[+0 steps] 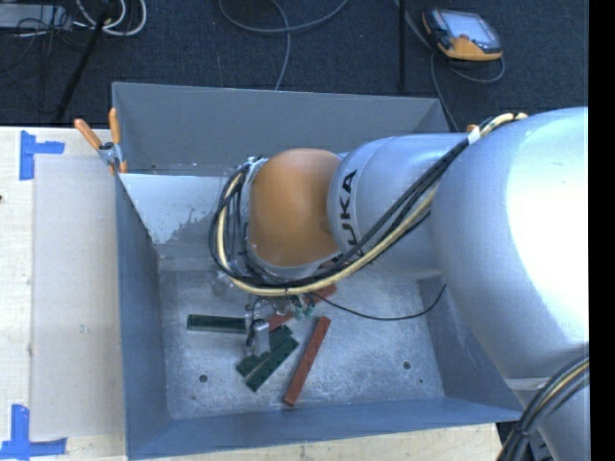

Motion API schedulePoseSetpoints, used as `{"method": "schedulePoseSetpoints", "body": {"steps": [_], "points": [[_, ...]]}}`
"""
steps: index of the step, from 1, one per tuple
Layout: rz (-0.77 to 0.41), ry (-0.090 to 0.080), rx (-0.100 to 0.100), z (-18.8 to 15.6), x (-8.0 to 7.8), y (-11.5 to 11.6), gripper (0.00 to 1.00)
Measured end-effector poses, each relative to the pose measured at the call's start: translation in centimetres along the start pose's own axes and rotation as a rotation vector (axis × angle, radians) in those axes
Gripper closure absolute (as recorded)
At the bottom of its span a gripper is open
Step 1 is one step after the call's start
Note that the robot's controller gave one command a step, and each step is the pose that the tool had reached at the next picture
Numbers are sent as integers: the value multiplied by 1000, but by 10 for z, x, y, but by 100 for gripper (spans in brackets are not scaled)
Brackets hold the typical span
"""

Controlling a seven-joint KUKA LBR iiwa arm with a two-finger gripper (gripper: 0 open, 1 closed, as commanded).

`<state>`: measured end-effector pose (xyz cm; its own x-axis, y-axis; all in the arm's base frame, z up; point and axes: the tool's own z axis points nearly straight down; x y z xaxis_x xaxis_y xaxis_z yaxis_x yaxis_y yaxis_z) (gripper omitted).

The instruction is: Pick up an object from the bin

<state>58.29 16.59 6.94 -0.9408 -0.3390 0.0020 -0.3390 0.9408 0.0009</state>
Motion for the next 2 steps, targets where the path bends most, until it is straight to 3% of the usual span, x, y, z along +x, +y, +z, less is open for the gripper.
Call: {"method": "schedulePoseSetpoints", "body": {"steps": [1, 2], "points": [[2, -2, 0, -1, -1, 0, 0], [4, -4, 0, -1, -1, 0, 100]]}}
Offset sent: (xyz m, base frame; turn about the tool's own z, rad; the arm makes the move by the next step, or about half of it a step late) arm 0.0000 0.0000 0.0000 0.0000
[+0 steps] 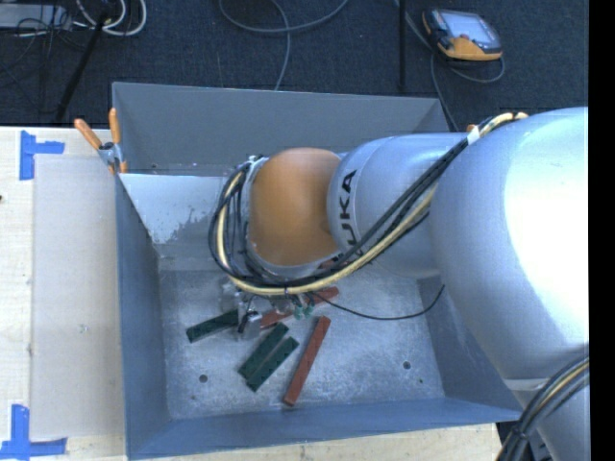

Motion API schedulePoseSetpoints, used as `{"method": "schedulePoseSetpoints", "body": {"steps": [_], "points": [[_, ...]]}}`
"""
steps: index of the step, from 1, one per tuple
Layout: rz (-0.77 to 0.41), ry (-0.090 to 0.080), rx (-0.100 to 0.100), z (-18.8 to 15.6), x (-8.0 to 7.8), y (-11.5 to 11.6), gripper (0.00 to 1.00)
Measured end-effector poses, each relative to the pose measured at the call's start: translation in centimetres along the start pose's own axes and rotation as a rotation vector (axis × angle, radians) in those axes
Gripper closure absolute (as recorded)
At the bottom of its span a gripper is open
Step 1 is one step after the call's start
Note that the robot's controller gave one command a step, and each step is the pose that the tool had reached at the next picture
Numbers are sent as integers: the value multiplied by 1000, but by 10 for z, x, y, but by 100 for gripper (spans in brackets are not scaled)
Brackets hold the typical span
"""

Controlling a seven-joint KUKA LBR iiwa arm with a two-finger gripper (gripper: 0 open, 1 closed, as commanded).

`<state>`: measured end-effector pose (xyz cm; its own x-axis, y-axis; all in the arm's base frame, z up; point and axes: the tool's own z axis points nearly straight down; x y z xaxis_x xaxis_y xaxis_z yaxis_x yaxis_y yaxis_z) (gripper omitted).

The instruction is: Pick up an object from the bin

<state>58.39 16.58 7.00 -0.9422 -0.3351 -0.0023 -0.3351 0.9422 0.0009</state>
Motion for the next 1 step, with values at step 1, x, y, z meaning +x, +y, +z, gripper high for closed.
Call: {"method": "schedulePoseSetpoints", "body": {"steps": [1], "points": [[3, -3, 1, -44, -1, 0, 100]]}}
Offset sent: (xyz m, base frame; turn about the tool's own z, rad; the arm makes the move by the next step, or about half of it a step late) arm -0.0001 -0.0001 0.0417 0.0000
